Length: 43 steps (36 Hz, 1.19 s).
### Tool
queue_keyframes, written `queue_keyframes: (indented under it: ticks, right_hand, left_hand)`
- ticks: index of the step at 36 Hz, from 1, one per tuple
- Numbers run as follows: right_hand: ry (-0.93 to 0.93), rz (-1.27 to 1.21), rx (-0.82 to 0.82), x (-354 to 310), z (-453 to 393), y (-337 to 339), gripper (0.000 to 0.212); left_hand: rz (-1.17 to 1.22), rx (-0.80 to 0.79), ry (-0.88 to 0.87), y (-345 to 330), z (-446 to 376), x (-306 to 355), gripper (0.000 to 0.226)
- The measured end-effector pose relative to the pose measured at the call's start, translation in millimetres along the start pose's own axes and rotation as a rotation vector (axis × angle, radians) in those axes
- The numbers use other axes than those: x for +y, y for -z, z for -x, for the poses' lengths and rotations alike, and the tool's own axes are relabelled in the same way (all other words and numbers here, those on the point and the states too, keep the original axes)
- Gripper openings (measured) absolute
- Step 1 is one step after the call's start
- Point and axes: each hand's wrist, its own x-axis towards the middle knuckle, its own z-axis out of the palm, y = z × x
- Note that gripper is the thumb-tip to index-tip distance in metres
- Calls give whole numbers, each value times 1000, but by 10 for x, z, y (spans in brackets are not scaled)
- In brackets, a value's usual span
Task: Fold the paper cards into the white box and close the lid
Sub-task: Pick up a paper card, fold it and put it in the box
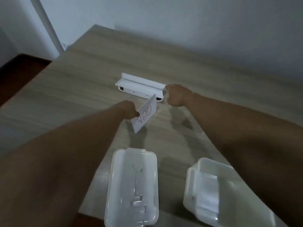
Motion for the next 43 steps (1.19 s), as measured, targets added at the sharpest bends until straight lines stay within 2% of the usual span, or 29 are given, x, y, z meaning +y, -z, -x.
queue_keyframes:
  ticks: [4,6,9,11,15,21,29,37,43]
  right_hand:
    - [29,-16,-54,-173,-199,-277,39]
    - [72,5,-57,-230,-284,-433,49]
    - [149,174,-21,-285,-433,-665,72]
    - [173,255,0,-316,-480,-770,64]
    - [116,285,52,-275,-451,-807,27]
    - [67,87,41,-44,-116,-592,19]
    - [-17,-114,128,494,690,-181,11]
    - [-202,-512,355,1301,2094,4,7]
    - [-248,-473,366,1743,3258,-63,28]
  left_hand:
    - [117,4,38,-268,-38,-168,40]
    - [204,37,19,-386,-63,-234,31]
    - [366,65,-1,-489,-136,-335,28]
    - [418,97,-1,-530,-152,-381,25]
    - [424,148,-21,-483,-125,-473,15]
    - [327,188,-78,-227,-20,-373,11]
    - [338,278,-186,-15,366,378,9]
    - [379,358,-363,-163,1150,1611,21]
    - [330,273,-451,-556,1698,2375,15]
